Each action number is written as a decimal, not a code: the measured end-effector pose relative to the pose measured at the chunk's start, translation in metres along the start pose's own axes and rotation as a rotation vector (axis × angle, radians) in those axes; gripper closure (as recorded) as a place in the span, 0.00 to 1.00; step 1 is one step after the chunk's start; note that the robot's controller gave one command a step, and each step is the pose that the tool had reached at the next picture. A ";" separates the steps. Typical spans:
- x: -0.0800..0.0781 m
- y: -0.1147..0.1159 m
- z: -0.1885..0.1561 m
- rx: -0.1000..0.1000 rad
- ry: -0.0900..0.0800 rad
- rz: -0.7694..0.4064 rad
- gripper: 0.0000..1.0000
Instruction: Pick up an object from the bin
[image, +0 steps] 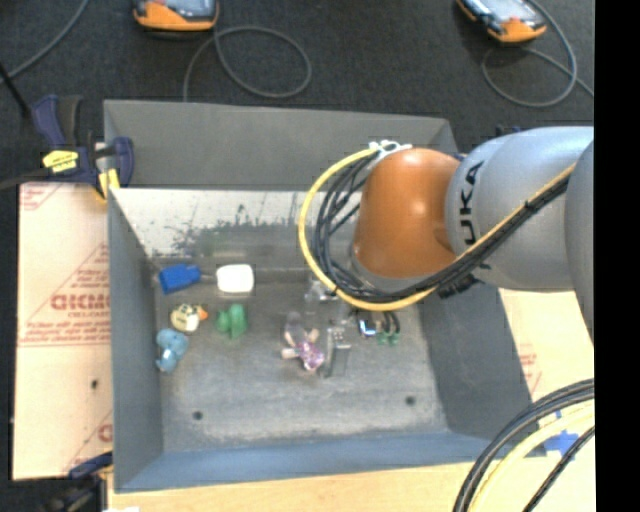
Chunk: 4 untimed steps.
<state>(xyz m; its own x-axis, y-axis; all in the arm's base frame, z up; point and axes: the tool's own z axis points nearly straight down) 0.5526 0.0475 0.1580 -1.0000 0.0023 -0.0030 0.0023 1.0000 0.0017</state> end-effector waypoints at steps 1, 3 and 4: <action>0.010 -0.015 0.041 0.000 -0.009 -0.057 0.00; -0.006 -0.016 0.082 0.000 -0.010 0.023 0.00; -0.027 -0.026 0.086 0.000 -0.005 -0.239 1.00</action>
Offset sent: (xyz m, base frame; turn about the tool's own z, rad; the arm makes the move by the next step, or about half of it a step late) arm -0.0092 -0.0269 -0.0741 0.0208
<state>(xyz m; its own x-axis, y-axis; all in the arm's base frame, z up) 0.5796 0.0216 0.0721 -0.9722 -0.2341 -0.0078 -0.2341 0.9722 0.0006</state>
